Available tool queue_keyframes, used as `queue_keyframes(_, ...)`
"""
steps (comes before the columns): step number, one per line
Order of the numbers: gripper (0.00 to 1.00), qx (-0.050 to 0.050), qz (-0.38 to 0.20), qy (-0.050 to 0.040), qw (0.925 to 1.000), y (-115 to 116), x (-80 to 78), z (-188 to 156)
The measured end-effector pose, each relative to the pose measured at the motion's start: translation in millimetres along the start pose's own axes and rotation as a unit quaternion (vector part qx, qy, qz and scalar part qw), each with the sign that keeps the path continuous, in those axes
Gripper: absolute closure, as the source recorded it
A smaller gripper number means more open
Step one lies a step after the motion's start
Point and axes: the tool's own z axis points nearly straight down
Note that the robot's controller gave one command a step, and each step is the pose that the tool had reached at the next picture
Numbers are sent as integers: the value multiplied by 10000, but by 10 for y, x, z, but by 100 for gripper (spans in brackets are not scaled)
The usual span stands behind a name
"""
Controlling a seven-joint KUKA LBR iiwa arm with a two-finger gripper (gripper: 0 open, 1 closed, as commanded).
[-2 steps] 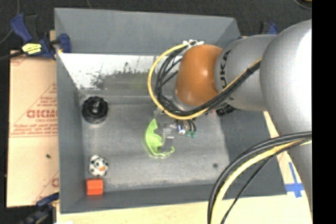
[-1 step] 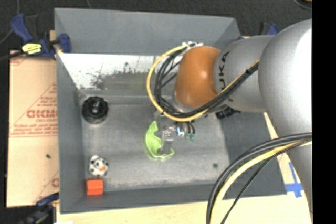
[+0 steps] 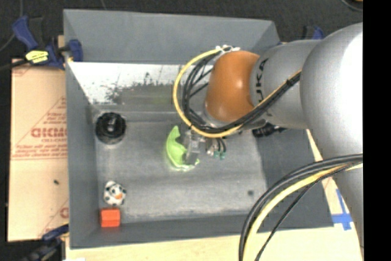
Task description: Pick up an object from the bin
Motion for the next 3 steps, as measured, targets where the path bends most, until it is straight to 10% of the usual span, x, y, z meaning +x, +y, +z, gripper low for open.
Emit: queue_keyframes(3,100,-12,25,-28,10000,239,-297,-857)
